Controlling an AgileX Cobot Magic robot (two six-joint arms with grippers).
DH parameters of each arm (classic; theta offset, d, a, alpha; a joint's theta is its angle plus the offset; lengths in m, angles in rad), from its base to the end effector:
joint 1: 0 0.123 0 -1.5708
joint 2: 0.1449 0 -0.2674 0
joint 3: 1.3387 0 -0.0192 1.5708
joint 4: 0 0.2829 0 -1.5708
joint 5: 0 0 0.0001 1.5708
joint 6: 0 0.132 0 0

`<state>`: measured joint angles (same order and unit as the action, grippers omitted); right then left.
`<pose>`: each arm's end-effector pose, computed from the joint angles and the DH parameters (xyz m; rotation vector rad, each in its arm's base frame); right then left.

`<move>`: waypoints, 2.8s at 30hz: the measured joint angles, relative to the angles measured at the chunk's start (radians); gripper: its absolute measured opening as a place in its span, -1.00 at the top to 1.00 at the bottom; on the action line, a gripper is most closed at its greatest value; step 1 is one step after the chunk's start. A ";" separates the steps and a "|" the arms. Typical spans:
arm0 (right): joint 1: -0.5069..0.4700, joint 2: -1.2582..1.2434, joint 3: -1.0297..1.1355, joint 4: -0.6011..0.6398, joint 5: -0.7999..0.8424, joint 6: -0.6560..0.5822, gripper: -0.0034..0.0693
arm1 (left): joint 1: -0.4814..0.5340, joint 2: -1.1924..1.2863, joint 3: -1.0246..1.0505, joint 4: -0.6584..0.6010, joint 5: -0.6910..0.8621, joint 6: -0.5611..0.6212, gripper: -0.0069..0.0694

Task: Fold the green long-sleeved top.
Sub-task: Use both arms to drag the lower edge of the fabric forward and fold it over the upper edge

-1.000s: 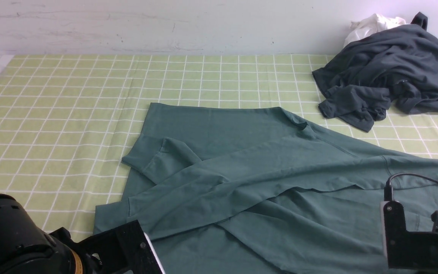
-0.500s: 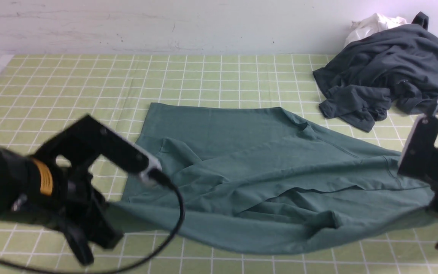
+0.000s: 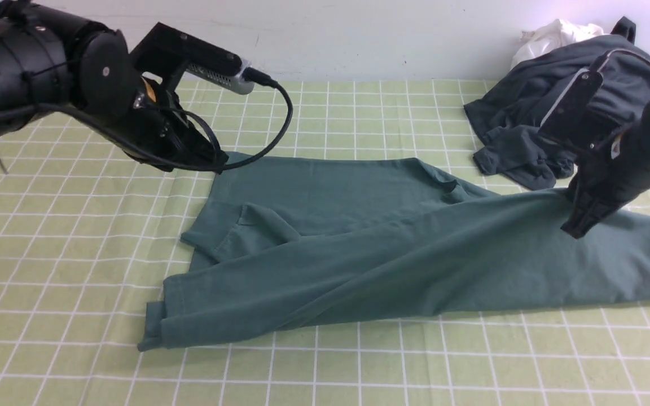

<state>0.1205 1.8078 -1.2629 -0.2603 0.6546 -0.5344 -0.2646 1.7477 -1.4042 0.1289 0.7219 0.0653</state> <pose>0.4209 0.0301 0.1474 -1.0861 2.4819 -0.4040 0.4247 -0.1034 0.2147 0.5057 2.4901 0.0680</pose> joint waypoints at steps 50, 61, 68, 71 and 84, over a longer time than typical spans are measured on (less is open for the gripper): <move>-0.013 0.114 -0.040 -0.018 -0.249 0.042 0.91 | 0.114 0.324 -0.235 -0.270 -0.337 0.238 0.77; -0.089 0.217 -0.040 -0.022 -0.355 0.193 0.91 | 0.116 0.534 -0.452 -0.270 -0.378 0.232 0.77; -0.092 0.225 -0.040 -0.024 -0.427 0.243 0.75 | 0.116 0.586 -0.502 -0.273 -0.414 0.229 0.71; -0.093 0.225 -0.040 -0.024 -0.468 0.247 0.48 | 0.117 0.594 -0.502 -0.273 -0.411 0.234 0.43; -0.139 0.008 -0.036 0.005 0.038 0.465 0.04 | 0.121 0.373 -0.571 -0.432 0.327 0.255 -0.17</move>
<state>-0.0180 1.8158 -1.2992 -0.2556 0.6927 -0.0699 -0.1434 2.1207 -1.9752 -0.3032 1.0487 0.3205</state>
